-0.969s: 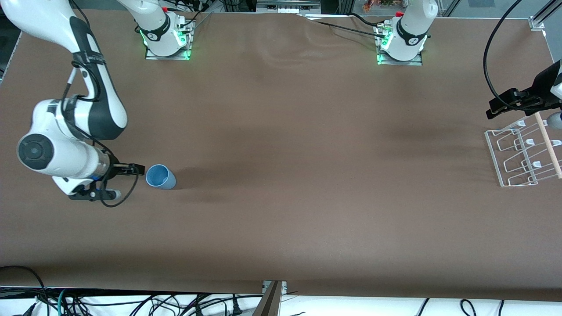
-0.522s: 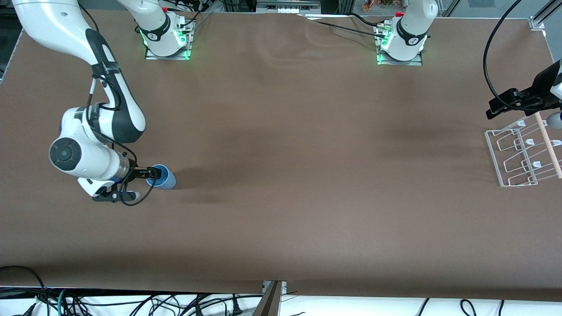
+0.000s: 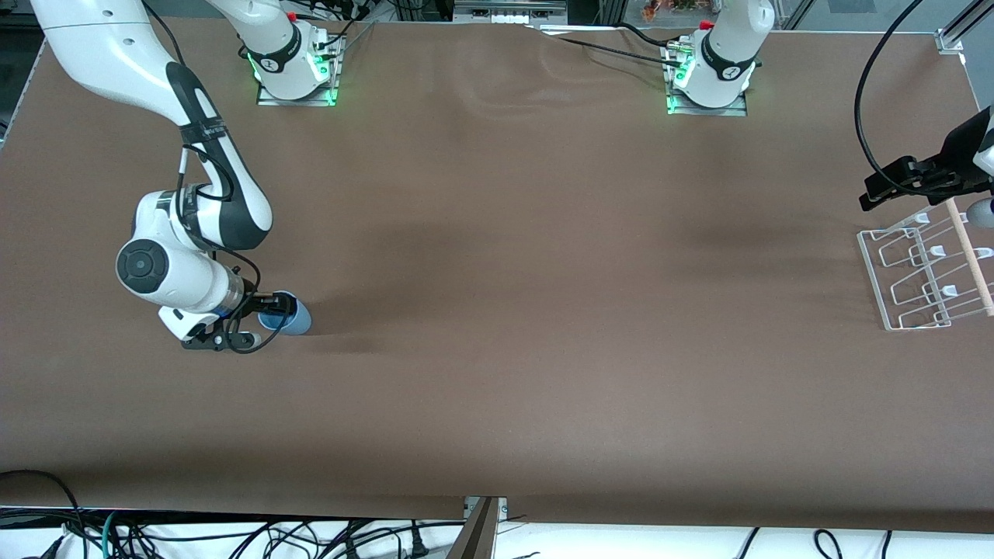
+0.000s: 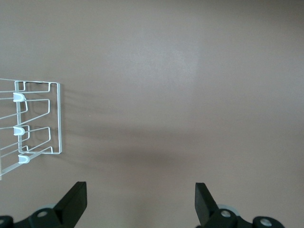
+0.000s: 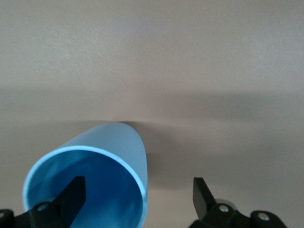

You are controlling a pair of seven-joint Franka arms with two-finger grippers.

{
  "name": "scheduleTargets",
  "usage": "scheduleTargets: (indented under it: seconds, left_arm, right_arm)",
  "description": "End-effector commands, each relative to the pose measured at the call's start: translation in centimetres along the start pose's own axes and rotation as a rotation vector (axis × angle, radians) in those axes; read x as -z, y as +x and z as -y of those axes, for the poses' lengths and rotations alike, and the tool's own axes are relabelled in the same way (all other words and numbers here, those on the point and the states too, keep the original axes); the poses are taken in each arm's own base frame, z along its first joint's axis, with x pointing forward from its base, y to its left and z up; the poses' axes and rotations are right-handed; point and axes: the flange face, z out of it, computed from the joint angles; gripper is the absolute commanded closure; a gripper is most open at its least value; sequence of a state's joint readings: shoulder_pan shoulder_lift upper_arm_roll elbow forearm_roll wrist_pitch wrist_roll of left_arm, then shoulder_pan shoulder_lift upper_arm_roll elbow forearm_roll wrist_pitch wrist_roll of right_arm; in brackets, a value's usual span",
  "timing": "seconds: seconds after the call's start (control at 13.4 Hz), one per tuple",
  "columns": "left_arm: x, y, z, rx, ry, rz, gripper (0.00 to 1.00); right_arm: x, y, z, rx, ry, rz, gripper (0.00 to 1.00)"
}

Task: Transfer cup to left arm and place on rack
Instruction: 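Lower the right gripper and grasp the blue cup by its rim, then lift the cup and carry it toward the table middle with the right gripper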

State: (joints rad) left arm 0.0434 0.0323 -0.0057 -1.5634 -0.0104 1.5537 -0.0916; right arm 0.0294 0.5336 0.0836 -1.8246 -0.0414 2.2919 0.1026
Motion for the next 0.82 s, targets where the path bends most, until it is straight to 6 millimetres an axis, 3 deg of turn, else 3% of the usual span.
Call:
scheduleTargets:
  seconds: [0.0,0.22,0.3,0.75]
  left_arm:
    - [0.51,0.25,-0.2,-0.009,0.019,-0.004,0.0]
    - [0.57,0.23,-0.18,-0.009,0.021,-0.004,0.0]
    - [0.59,0.25,-0.19,-0.009,0.021,-0.005,0.0]
    - [0.51,0.25,-0.19,-0.009,0.021,-0.004,0.0]
  right_arm:
    - [-0.77,-0.3,-0.62,-0.002,0.013,-0.007,0.05]
    - [-0.74,-0.1,-1.11,0.006,0.014,-0.004,0.85]
    - [-0.66,-0.07,-1.12,0.02,0.014,-0.001,1.0]
    - [-0.74,-0.26,-0.83,0.018,0.019,0.021,1.0]
